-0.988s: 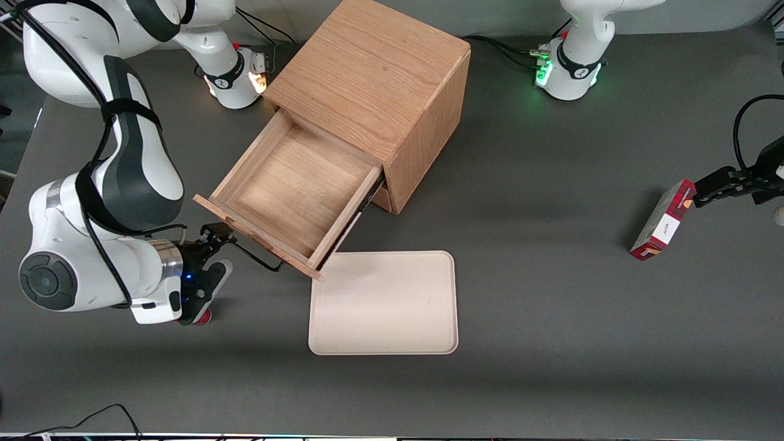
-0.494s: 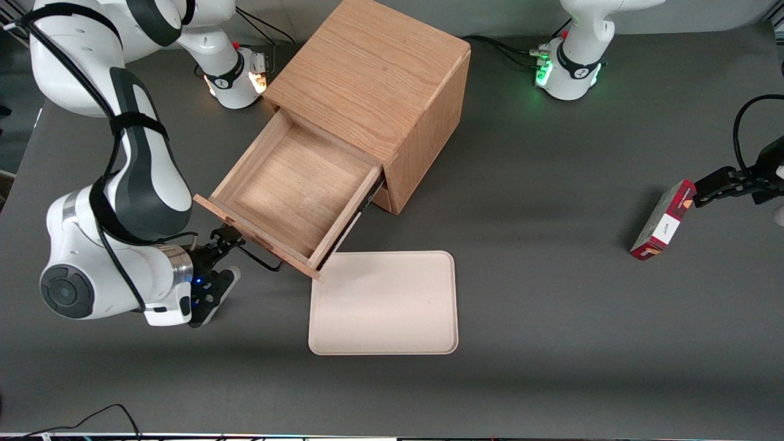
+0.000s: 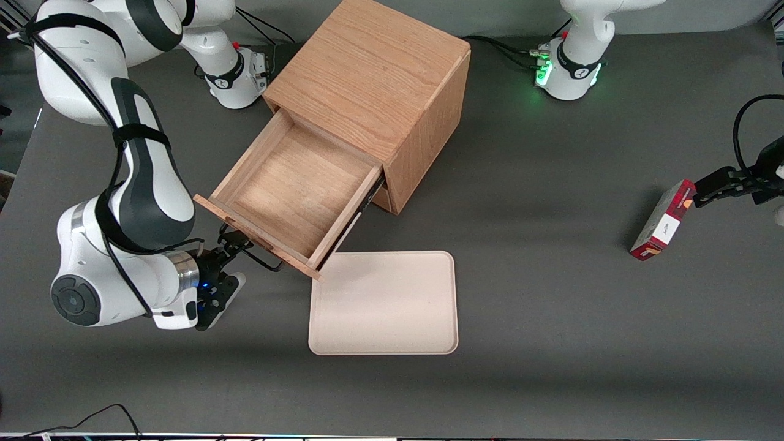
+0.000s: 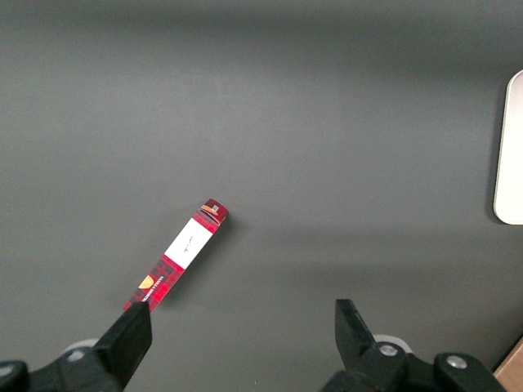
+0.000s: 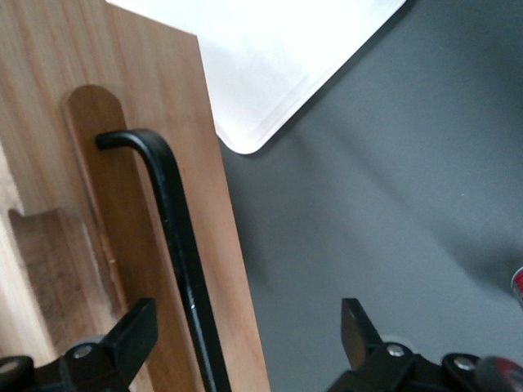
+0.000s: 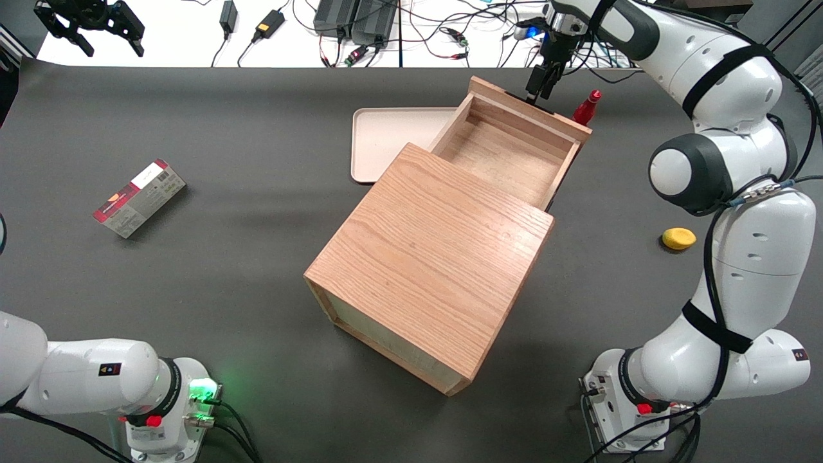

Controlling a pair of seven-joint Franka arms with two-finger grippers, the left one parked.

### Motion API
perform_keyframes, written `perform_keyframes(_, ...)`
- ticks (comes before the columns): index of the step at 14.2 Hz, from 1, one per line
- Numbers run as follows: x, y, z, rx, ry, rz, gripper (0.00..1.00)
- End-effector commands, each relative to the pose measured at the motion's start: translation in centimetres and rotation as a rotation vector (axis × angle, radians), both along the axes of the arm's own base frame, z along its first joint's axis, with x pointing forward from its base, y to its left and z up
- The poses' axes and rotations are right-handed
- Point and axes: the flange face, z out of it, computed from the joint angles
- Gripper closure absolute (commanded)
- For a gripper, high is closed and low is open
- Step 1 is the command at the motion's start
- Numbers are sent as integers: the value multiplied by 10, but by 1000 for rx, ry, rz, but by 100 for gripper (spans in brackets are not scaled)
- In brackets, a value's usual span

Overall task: Close top drawer
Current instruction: 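Press the right gripper against the drawer front beside the black handle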

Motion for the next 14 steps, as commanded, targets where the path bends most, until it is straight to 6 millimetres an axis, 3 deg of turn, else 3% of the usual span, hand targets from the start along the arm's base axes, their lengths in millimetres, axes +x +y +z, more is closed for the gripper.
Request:
perform_keyframes(1, -1, 0, -11, 13, 8, -30, 0)
perform_keyframes(10, -8, -3, -24, 63, 59, -73, 0)
perform_keyframes(14, -18, 2, -17, 49, 76, -124, 0)
